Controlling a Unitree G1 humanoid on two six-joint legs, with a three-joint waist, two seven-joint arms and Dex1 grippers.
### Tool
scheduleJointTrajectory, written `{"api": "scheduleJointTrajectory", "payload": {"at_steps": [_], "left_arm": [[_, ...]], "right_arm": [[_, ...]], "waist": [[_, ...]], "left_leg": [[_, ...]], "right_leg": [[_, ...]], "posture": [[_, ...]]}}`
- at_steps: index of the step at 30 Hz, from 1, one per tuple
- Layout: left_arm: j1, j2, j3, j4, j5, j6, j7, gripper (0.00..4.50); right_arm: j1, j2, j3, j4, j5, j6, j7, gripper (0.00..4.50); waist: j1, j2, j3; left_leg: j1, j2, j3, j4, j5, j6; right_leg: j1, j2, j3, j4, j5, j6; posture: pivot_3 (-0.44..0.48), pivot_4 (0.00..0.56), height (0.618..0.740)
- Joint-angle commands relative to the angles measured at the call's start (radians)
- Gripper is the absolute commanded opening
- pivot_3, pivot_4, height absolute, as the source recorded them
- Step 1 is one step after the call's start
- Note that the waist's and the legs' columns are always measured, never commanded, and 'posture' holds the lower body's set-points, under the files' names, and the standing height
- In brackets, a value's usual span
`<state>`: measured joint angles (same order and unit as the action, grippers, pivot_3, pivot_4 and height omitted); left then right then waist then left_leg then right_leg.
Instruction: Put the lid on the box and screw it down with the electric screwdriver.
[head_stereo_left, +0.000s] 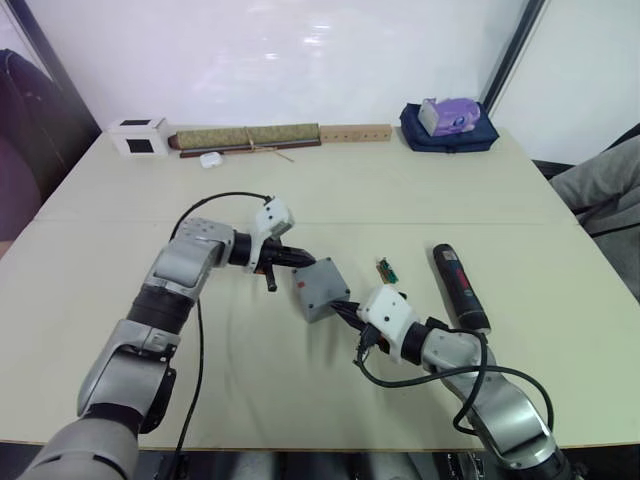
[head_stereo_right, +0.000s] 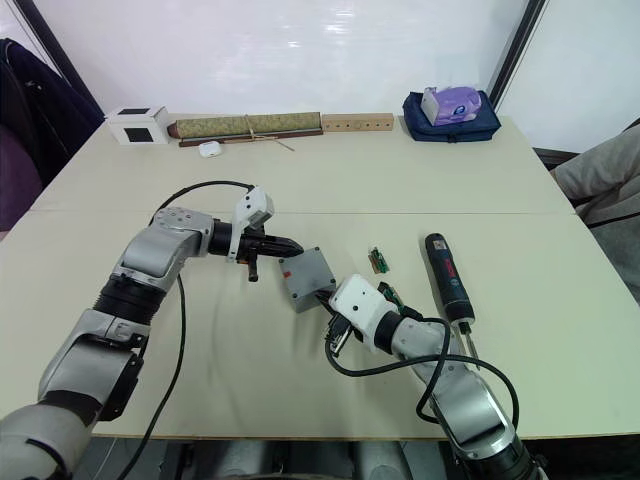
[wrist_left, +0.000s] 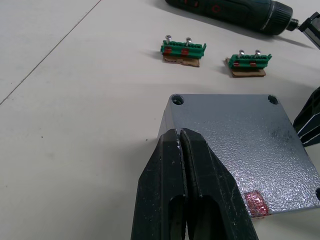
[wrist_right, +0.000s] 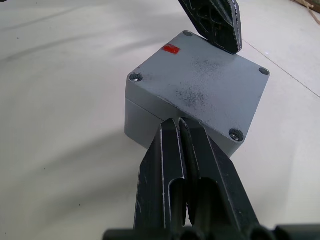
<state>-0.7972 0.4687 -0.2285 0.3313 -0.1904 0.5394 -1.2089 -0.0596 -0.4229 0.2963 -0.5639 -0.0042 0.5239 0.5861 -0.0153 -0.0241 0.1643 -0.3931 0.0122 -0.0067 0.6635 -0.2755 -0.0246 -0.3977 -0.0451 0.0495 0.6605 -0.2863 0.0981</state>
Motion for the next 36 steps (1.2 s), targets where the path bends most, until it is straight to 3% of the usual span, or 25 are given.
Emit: {"api": "scheduleJointTrajectory", "payload": {"at_steps": [1,10,18,36], "left_arm": [[-0.001,0.002,-0.012,-0.009,0.001,-0.008,-0.012,0.00],[-0.088,-0.015,0.049,0.186,0.020,-0.094,0.071,0.00],[-0.023,-0.019,-0.007,0.216,0.067,-0.164,0.045,0.00],[0.233,0.065,-0.024,-0.281,-0.005,0.092,0.022,0.00]], "right_arm": [[-0.010,0.001,-0.013,-0.044,0.016,0.005,-0.007,0.07],[0.018,-0.022,-0.008,-0.083,0.048,0.051,0.009,0.07],[-0.015,-0.033,0.031,0.008,0.010,0.041,-0.002,0.07],[-0.086,-0.106,0.025,0.128,-0.053,-0.062,0.035,0.07]], "waist": [[0.000,0.000,0.000],[0.001,0.000,0.000],[-0.002,0.000,0.000],[0.000,0.000,0.001]], "left_leg": [[0.000,0.000,0.000,0.000,0.000,0.000],[0.000,0.000,0.000,0.000,0.000,0.000],[-0.001,0.000,0.000,0.000,0.000,0.000],[-0.002,0.002,0.000,-0.001,0.000,0.000]], "right_leg": [[0.000,0.000,0.000,0.000,0.000,0.000],[0.000,0.000,0.000,0.000,0.000,0.000],[-0.001,0.000,0.000,-0.001,0.000,0.000],[-0.002,-0.001,0.000,-0.002,0.000,0.000]], "posture": [[0.000,0.150,0.740],[0.000,0.150,0.740],[0.000,0.150,0.740],[0.000,0.150,0.740]]}}
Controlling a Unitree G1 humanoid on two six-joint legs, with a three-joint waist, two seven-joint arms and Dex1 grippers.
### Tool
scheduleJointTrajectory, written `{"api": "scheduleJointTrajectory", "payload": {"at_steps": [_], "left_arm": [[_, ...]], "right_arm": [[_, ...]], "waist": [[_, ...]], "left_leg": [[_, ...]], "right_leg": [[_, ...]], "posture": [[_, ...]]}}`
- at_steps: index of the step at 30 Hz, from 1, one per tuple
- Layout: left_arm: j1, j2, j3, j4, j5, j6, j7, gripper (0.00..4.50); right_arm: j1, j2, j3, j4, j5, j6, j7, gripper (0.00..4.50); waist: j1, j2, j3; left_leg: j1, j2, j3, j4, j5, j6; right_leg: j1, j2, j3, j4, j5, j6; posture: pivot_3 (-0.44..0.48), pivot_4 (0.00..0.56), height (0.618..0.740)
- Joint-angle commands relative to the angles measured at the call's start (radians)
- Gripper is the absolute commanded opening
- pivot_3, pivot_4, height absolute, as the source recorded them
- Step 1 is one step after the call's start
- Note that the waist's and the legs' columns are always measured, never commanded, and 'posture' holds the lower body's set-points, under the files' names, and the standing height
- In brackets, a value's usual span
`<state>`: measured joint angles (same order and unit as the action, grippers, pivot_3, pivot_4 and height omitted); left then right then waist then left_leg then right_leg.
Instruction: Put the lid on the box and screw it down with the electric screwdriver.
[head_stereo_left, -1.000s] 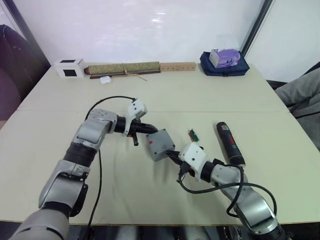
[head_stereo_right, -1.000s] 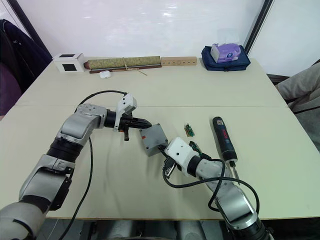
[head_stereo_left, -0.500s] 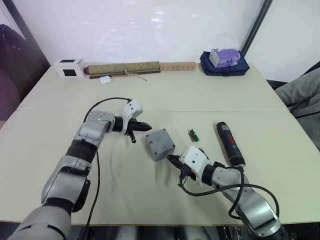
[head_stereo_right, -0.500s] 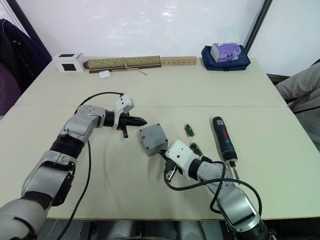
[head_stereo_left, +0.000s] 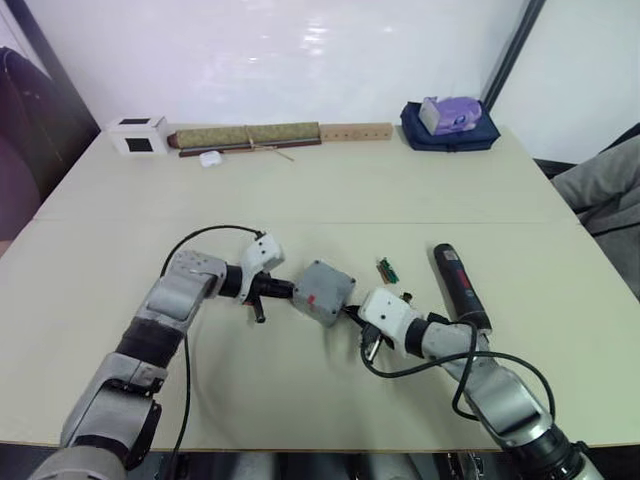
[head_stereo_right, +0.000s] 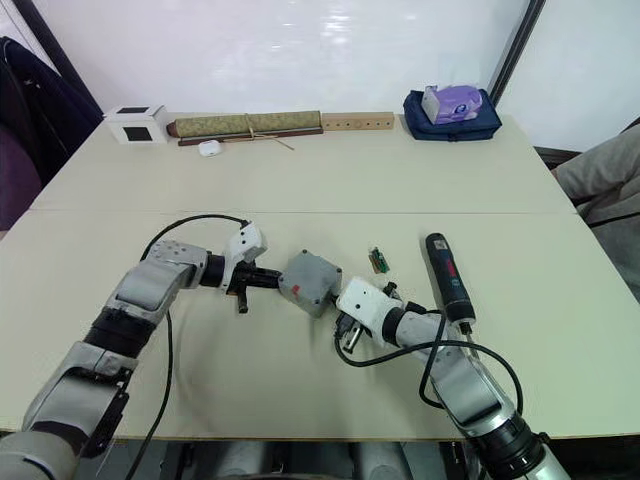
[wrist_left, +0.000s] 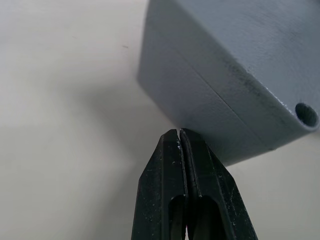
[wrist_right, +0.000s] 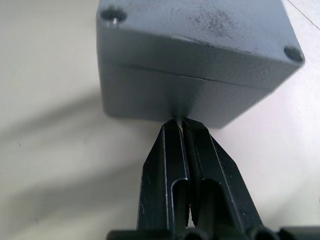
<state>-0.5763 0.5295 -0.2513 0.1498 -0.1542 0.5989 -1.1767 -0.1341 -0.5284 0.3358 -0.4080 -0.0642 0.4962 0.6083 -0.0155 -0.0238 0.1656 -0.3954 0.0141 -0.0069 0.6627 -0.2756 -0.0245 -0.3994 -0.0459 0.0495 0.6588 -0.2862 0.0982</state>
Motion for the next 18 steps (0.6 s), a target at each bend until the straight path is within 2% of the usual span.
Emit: {"api": "scheduleJointTrajectory", "payload": {"at_steps": [1,18], "left_arm": [[0.021,0.009,-0.001,-0.117,-0.045,0.041,-0.007,0.00],[0.081,0.034,-0.023,-0.242,-0.094,0.124,0.005,0.00]], "right_arm": [[-0.012,-0.004,-0.016,-0.026,0.009,-0.038,0.016,0.07],[-0.004,0.002,-0.002,-0.028,0.022,-0.067,0.063,0.07]], "waist": [[0.000,0.000,0.000],[0.000,0.000,0.000]], "left_leg": [[0.000,0.000,0.000,0.000,0.000,0.000],[0.000,0.000,0.000,0.000,0.000,0.000]], "right_leg": [[0.000,0.000,0.000,0.000,0.000,0.000],[0.000,0.000,0.000,0.000,0.000,0.000]], "posture": [[0.000,0.150,0.740],[0.000,0.150,0.740]]}}
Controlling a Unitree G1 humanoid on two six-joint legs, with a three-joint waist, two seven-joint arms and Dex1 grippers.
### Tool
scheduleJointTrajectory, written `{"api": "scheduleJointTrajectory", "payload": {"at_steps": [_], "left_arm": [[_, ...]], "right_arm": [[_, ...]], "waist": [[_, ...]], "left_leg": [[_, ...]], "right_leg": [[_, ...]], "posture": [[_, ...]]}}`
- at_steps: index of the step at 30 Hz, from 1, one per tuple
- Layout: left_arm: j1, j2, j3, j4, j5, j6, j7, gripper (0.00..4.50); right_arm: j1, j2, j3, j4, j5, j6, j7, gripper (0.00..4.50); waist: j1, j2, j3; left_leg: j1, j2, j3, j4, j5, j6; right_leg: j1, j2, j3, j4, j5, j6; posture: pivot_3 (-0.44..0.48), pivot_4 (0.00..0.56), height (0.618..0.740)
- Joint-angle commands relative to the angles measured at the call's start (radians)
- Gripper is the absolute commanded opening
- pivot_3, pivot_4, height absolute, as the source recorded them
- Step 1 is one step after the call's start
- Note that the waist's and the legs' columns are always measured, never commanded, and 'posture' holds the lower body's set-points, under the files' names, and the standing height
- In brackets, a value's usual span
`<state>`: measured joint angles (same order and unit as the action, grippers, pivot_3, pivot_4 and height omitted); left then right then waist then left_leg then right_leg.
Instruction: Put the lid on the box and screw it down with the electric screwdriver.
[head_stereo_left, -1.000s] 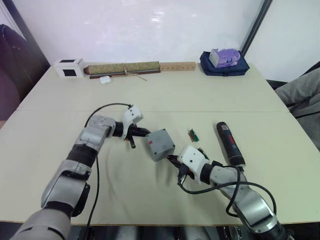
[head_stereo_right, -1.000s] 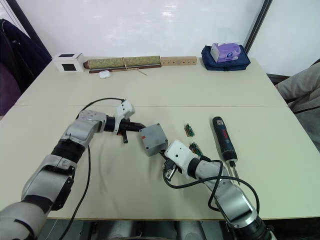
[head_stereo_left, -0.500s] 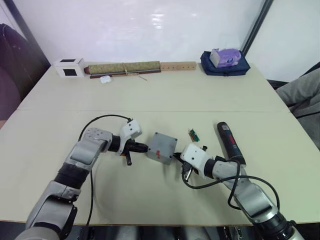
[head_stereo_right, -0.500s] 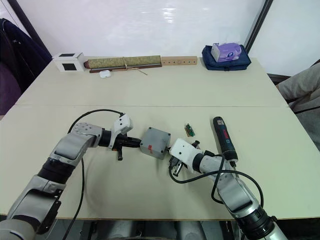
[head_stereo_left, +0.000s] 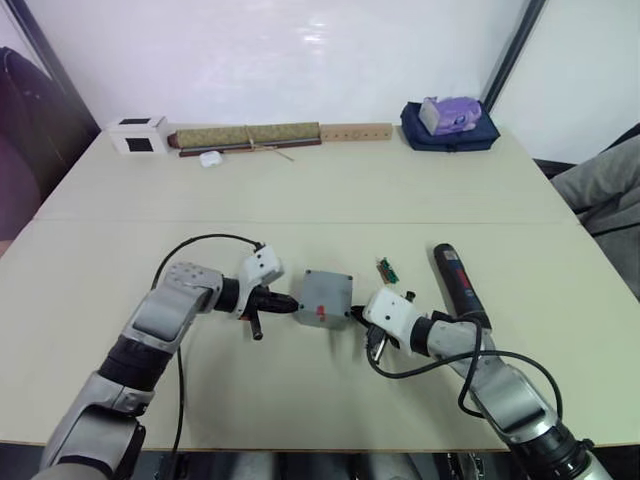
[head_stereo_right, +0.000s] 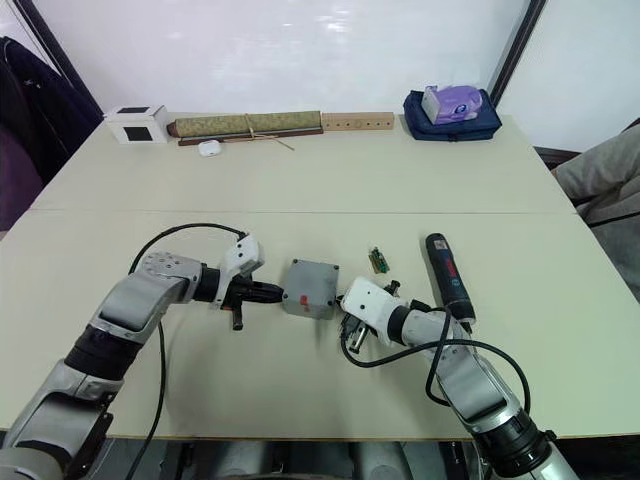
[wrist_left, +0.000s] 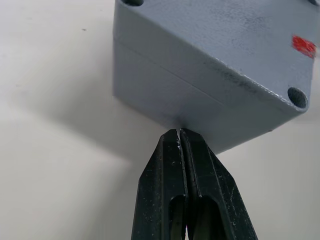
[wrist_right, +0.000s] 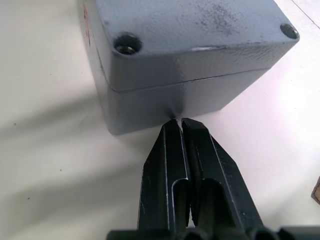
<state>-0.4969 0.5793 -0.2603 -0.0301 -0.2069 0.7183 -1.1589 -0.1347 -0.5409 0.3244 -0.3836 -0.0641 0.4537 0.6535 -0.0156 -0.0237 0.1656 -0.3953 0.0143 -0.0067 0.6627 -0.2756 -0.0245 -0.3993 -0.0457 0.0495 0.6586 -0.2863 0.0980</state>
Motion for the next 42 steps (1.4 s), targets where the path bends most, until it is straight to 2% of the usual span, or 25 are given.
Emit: {"api": "scheduleJointTrajectory", "payload": {"at_steps": [1,17,19,20,21,22,25,27,30,36,39,41,42], "left_arm": [[0.001,-0.016,-0.013,-0.063,-0.043,0.006,-0.008,0.00],[0.004,-0.007,-0.002,-0.054,-0.049,0.008,0.002,0.00],[-0.008,-0.013,0.094,-0.069,-0.146,0.122,0.006,0.00],[-0.003,-0.019,0.154,-0.076,-0.171,0.127,0.034,0.00],[0.014,-0.052,0.240,-0.080,-0.174,0.061,0.116,0.00],[0.025,-0.054,0.276,-0.080,-0.157,0.015,0.164,0.00],[0.000,-0.033,0.308,-0.058,-0.193,0.021,0.152,0.00],[-0.069,-0.030,0.354,-0.031,-0.310,0.122,0.103,0.00],[-0.138,-0.006,0.338,-0.038,-0.346,0.157,0.082,0.00],[-0.159,0.048,0.199,-0.172,-0.361,0.134,-0.010,0.00],[-0.134,0.085,0.134,-0.220,-0.341,0.087,-0.055,0.00],[-0.117,0.118,0.078,-0.256,-0.299,0.037,-0.074,0.00],[-0.113,0.130,0.064,-0.261,-0.284,0.018,-0.077,0.00]], "right_arm": [[0.000,0.014,0.011,-0.058,0.023,-0.022,0.021,0.07],[0.018,0.015,0.007,-0.076,0.009,-0.019,0.021,0.07],[0.023,0.005,-0.044,-0.091,0.028,-0.016,0.015,0.07],[0.036,-0.004,-0.086,-0.117,0.049,-0.004,0.017,0.07],[0.059,-0.012,-0.138,-0.158,0.084,0.016,0.023,0.07],[0.083,-0.017,-0.182,-0.200,0.115,0.034,0.026,0.07],[0.119,0.033,-0.335,-0.306,0.257,0.142,-0.003,0.07],[0.143,0.029,-0.421,-0.383,0.367,0.241,0.014,0.07],[0.172,-0.001,-0.489,-0.454,0.471,0.351,0.022,0.07],[0.188,-0.106,-0.535,-0.405,0.450,0.389,-0.002,0.07],[0.207,-0.132,-0.540,-0.372,0.444,0.375,-0.011,0.80],[0.222,-0.109,-0.542,-0.322,0.433,0.360,-0.042,1.67],[0.222,-0.078,-0.546,-0.307,0.451,0.371,-0.061,1.93]], "waist": [[0.001,0.000,0.000],[0.001,0.000,0.000],[0.001,0.000,0.000],[0.001,0.000,0.000],[0.001,0.000,0.000],[0.003,0.001,0.001],[0.004,0.000,0.001],[0.004,0.001,0.001],[0.005,0.000,0.001],[-0.001,0.002,0.002],[0.000,0.002,0.002],[0.000,0.002,0.002],[0.001,0.002,0.002]], "left_leg": [[0.000,0.000,0.000,0.000,0.000,0.000],[0.000,0.000,0.000,0.000,0.000,0.000],[0.000,0.000,0.000,0.000,0.000,0.000],[0.000,0.000,0.000,0.000,0.000,0.000],[-0.001,0.000,0.000,0.000,0.000,0.000],[-0.001,0.001,0.000,0.000,0.000,0.000],[-0.003,0.001,-0.002,0.000,0.000,0.000],[-0.001,0.001,-0.002,0.000,0.000,0.000],[-0.002,0.000,-0.003,0.000,0.000,0.000],[-0.001,0.000,-0.001,0.000,0.000,0.000],[-0.001,0.000,-0.001,-0.001,0.000,0.000],[-0.001,0.000,-0.001,-0.001,0.000,0.000],[-0.001,0.000,-0.001,-0.001,0.000,0.000]], "right_leg": [[0.000,0.000,0.000,0.000,0.000,0.000],[0.000,0.000,0.000,0.000,0.000,0.000],[0.000,0.000,0.000,0.000,0.000,0.000],[0.000,0.000,0.000,0.000,0.000,0.000],[0.000,0.000,0.000,0.000,0.000,0.000],[-0.001,0.000,0.000,0.000,0.000,0.000],[-0.001,-0.001,-0.001,-0.001,0.000,0.000],[0.000,-0.001,-0.001,-0.001,0.000,0.000],[0.001,-0.001,-0.003,-0.002,0.000,0.000],[0.001,-0.001,-0.001,-0.004,0.000,0.000],[0.001,0.000,-0.001,-0.004,0.000,0.000],[0.001,0.000,-0.001,-0.004,0.000,0.000],[0.001,0.000,-0.001,-0.004,0.000,0.000]], "posture": [[0.000,0.150,0.740],[0.000,0.150,0.740],[0.000,0.150,0.740],[0.000,0.150,0.740],[0.000,0.150,0.740],[0.000,0.150,0.740],[0.000,0.150,0.740],[0.000,0.150,0.740],[0.000,0.150,0.740],[0.000,0.150,0.740],[0.000,0.150,0.740],[0.000,0.150,0.740],[0.000,0.150,0.740]]}}
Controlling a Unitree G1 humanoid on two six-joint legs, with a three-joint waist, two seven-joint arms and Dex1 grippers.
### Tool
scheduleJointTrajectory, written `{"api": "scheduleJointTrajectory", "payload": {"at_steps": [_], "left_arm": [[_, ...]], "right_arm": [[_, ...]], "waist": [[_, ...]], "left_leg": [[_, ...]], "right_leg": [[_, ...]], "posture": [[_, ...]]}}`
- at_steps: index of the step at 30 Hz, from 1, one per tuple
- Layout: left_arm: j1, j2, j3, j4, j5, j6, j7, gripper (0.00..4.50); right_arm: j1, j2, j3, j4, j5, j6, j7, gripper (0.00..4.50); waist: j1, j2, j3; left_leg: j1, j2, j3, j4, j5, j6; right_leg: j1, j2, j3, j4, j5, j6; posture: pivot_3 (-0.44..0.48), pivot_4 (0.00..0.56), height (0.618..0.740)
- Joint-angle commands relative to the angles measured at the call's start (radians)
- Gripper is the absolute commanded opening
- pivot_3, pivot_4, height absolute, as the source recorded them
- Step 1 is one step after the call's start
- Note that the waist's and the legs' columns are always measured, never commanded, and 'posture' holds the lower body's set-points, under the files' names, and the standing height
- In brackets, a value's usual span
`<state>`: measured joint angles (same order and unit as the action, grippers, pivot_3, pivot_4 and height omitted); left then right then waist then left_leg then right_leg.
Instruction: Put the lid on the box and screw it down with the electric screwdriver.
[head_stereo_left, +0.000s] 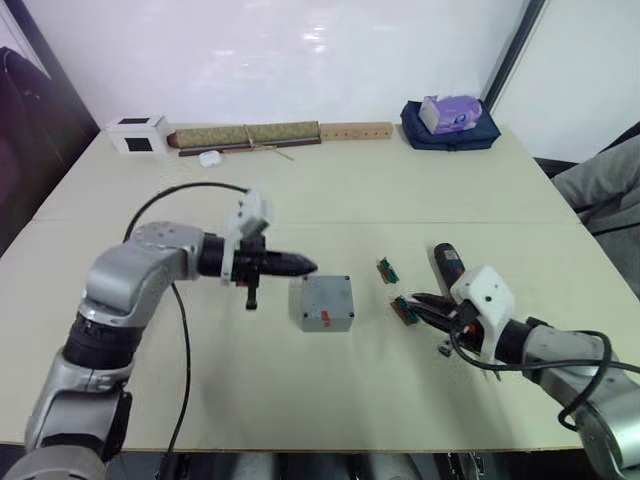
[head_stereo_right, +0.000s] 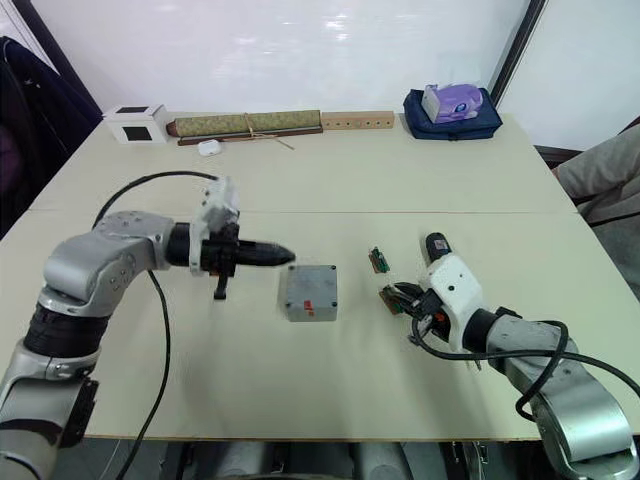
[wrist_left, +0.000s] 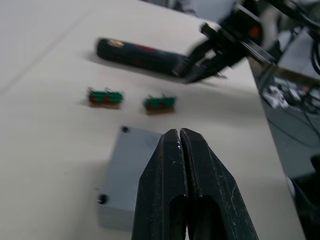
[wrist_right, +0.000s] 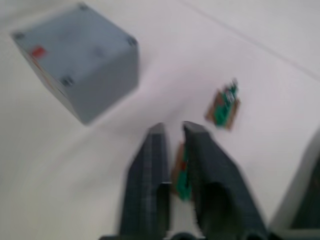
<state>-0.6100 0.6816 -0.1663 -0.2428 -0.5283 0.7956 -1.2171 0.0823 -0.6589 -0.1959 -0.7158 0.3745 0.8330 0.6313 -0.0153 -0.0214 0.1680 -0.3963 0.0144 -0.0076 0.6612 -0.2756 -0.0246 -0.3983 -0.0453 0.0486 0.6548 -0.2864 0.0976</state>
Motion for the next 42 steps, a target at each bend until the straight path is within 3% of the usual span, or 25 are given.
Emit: {"api": "scheduleJointTrajectory", "payload": {"at_steps": [1,3,5,11,14,20,30,34,42], "left_arm": [[0.003,0.036,-0.037,-0.049,0.046,-0.071,-0.019,0.00],[0.002,0.043,-0.036,-0.045,0.050,-0.085,-0.018,0.00],[0.000,0.050,-0.041,-0.043,0.054,-0.095,-0.021,0.00],[0.001,0.040,-0.028,-0.020,0.045,-0.093,-0.004,0.00],[0.007,0.045,-0.035,-0.017,0.054,-0.101,-0.002,0.00],[0.019,0.051,-0.037,-0.014,0.057,-0.103,-0.004,0.00],[0.033,0.049,-0.054,0.004,0.075,-0.115,0.000,0.00],[0.038,0.048,-0.056,0.005,0.084,-0.121,0.000,0.00],[0.049,0.051,-0.052,-0.005,0.088,-0.120,0.005,0.00]], "right_arm": [[0.004,0.061,-0.028,0.034,0.026,0.001,-0.052,2.35],[0.008,0.070,0.004,0.043,0.015,-0.013,-0.059,3.24],[0.007,0.070,0.036,0.064,-0.005,-0.011,-0.070,3.83],[0.012,0.094,0.065,0.123,-0.026,-0.068,-0.101,3.83],[0.009,0.098,0.071,0.134,-0.031,-0.089,-0.110,3.30],[0.006,0.104,0.081,0.141,-0.027,-0.105,-0.121,0.98],[0.010,0.106,0.099,0.135,-0.024,-0.121,-0.117,0.98],[0.008,0.108,0.104,0.139,-0.027,-0.128,-0.119,0.07],[0.005,0.110,0.102,0.135,-0.023,-0.126,-0.127,0.07]], "waist": [[0.001,0.000,0.000],[0.002,0.001,0.001],[0.001,0.001,0.001],[0.001,0.001,0.001],[0.001,0.001,0.001],[0.001,0.001,0.001],[0.001,0.001,0.001],[0.001,0.002,0.001],[0.001,0.002,0.001]], "left_leg": [[0.000,0.000,0.000,0.000,0.000,0.000],[0.000,0.000,0.000,0.000,0.000,0.000],[0.000,0.000,0.001,0.000,0.000,0.000],[-0.001,0.000,0.001,0.000,0.000,0.000],[-0.001,0.000,0.001,0.000,0.000,0.000],[-0.001,0.000,0.001,0.000,0.000,0.000],[-0.001,0.000,0.001,0.000,0.000,0.000],[-0.001,0.000,0.001,0.000,0.000,0.000],[-0.001,0.000,0.001,0.000,0.000,0.000]], "right_leg": [[0.000,0.000,0.000,0.000,0.000,0.000],[0.000,0.000,0.000,-0.001,-0.001,-0.001],[0.000,0.000,0.001,-0.001,-0.001,-0.001],[-0.001,0.000,0.001,-0.001,0.000,0.000],[-0.001,0.000,0.001,-0.001,0.000,0.000],[-0.001,0.000,0.001,-0.001,0.000,0.000],[-0.001,0.000,0.001,-0.001,0.000,0.001],[-0.001,0.000,0.001,-0.001,0.000,0.001],[-0.001,0.000,0.001,-0.001,0.000,0.001]], "posture": [[0.000,0.150,0.740],[0.000,0.150,0.740],[0.000,0.150,0.740],[0.000,0.150,0.740],[0.000,0.150,0.740],[0.000,0.150,0.740],[0.000,0.150,0.740],[0.000,0.150,0.740],[0.000,0.150,0.740]]}}
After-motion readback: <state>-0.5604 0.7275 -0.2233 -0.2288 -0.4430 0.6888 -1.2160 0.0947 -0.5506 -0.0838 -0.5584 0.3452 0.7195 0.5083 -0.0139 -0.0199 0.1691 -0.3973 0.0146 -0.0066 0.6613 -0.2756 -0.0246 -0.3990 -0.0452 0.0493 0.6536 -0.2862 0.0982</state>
